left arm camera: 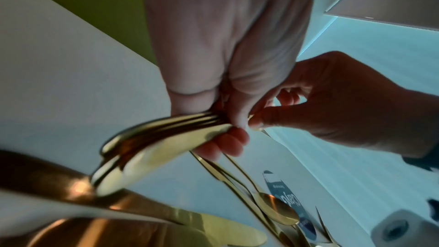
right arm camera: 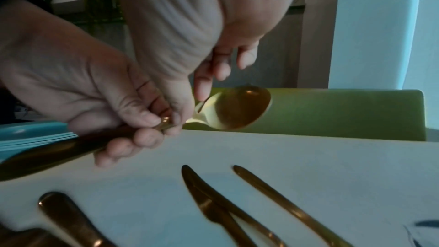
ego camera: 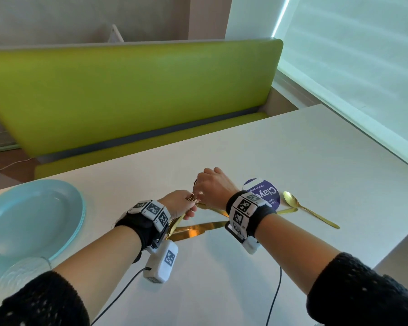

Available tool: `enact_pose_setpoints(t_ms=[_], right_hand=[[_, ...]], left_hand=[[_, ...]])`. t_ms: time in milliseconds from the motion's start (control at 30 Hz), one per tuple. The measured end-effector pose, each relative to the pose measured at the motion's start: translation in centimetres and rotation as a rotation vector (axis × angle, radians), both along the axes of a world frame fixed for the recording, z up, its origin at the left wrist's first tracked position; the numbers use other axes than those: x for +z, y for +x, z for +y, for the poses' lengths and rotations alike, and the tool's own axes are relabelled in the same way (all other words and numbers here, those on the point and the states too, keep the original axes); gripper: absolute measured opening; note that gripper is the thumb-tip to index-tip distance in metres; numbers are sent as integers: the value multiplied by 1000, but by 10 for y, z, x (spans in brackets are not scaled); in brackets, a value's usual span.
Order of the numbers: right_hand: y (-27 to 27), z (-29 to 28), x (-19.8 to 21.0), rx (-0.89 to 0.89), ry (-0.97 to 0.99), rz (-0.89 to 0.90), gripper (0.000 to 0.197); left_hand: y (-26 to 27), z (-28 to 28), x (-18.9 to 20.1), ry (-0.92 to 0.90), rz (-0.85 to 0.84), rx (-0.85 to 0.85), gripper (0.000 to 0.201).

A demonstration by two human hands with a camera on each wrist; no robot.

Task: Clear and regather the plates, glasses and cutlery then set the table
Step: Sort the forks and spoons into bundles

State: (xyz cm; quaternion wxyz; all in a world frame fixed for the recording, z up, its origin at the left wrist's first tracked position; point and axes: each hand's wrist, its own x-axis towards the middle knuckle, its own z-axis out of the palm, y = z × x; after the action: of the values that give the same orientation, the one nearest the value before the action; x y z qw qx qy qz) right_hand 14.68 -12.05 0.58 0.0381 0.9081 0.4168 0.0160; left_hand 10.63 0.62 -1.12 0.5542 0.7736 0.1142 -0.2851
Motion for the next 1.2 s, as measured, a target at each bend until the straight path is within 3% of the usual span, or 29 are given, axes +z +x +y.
enact_pose_setpoints(t_ms=[133, 233, 333, 667, 933, 1033, 1100, 1200], right_hand=[[0, -5, -16, -174, 103, 7, 12], [4, -17, -28, -389, -83, 202, 25], [7, -22, -43, -512, -223, 248, 32], [12, -18, -57, -574, -290, 212, 25], [10, -20, -51, -501, -243, 206, 28], [13, -16, -39, -336, -172, 115, 26], [11, -6, -23, -182, -137, -48, 8], [9, 7, -10, -29, -146, -127, 25]], left_hand=[[4, 15, -5, 34, -1, 119, 17], [7, 26, -8, 3, 16, 212, 17], [7, 31, -9, -34, -2, 270, 18], [12, 37, -12, -28, 6, 292, 19], [17, 34, -10, -2, -25, 313, 21], [20, 34, -8, 122, -55, 246, 18], [23, 33, -5, 185, -71, 221, 15], [24, 28, 1, 186, -65, 170, 14]])
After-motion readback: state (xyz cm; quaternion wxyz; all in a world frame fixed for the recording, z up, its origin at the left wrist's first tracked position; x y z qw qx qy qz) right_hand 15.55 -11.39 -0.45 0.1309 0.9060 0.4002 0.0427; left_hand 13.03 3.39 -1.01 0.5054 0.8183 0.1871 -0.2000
